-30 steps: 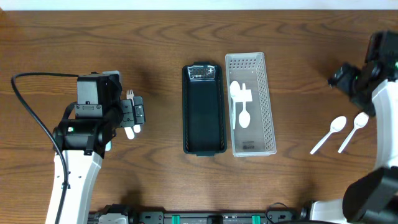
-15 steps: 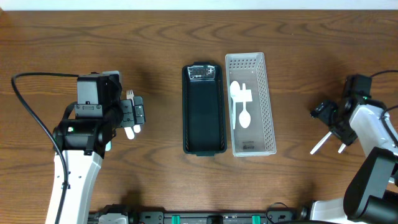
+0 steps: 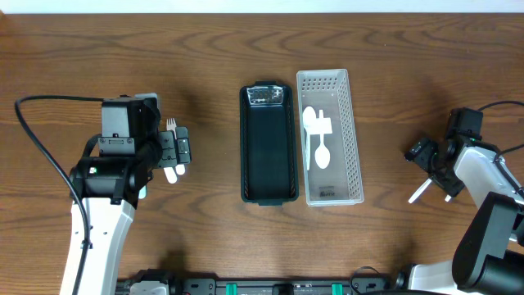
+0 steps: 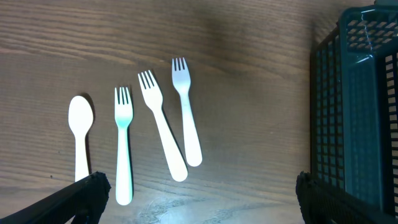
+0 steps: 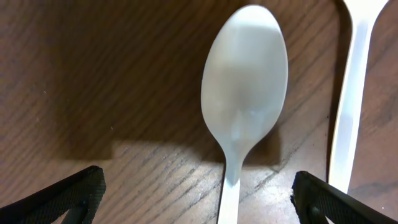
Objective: Pack container
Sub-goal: 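Return right gripper to the remaining spoons and grasp one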
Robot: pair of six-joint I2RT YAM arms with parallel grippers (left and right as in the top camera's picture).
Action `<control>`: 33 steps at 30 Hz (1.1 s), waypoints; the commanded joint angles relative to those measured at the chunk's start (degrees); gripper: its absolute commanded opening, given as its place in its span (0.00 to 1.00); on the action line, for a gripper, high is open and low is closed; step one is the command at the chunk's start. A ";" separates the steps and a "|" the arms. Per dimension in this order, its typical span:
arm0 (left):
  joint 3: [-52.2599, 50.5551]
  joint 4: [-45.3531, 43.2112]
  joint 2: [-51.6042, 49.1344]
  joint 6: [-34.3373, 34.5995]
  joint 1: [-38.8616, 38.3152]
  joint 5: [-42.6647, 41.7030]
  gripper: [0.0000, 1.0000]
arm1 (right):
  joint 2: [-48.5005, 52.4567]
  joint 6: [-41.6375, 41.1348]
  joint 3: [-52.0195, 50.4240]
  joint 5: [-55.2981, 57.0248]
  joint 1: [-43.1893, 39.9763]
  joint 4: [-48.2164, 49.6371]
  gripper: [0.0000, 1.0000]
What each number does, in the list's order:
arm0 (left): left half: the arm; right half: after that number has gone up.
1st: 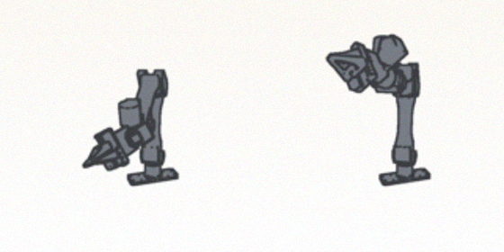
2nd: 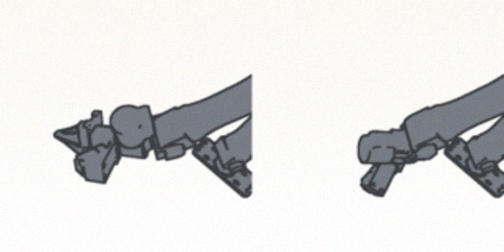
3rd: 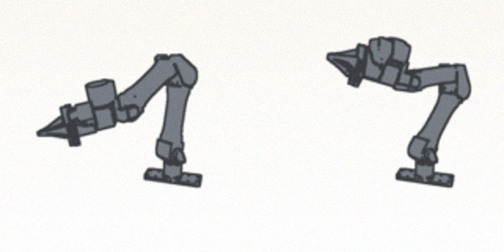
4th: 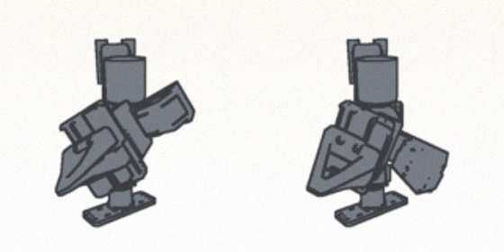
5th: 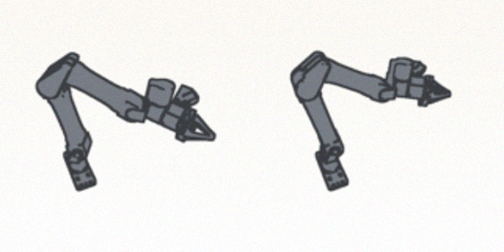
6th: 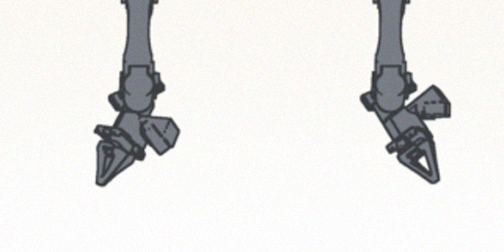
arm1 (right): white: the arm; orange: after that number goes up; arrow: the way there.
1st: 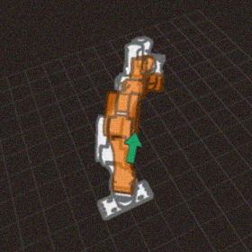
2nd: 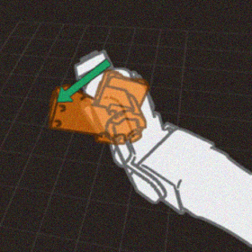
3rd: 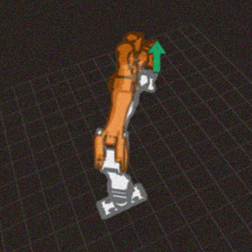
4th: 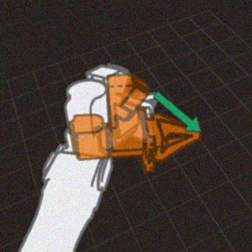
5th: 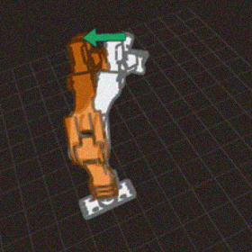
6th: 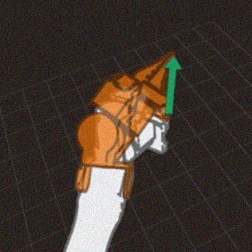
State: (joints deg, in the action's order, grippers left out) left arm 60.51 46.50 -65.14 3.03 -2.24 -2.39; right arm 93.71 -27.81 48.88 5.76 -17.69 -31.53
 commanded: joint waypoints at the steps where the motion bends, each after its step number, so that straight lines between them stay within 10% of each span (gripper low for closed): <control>1: 1.33 0.20 0.02 0.55 0.31 0.63 0.98 | 0.17 0.92 -0.63 -0.15 -0.35 0.74 0.99; 33: 1.33 0.20 0.02 0.55 0.31 0.63 0.98 | 7.06 0.90 -2.95 1.27 -0.35 3.63 0.91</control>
State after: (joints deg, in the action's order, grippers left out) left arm 60.51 46.50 -65.14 3.03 -2.24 -2.39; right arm 96.92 -27.49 48.18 6.94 -17.69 -27.09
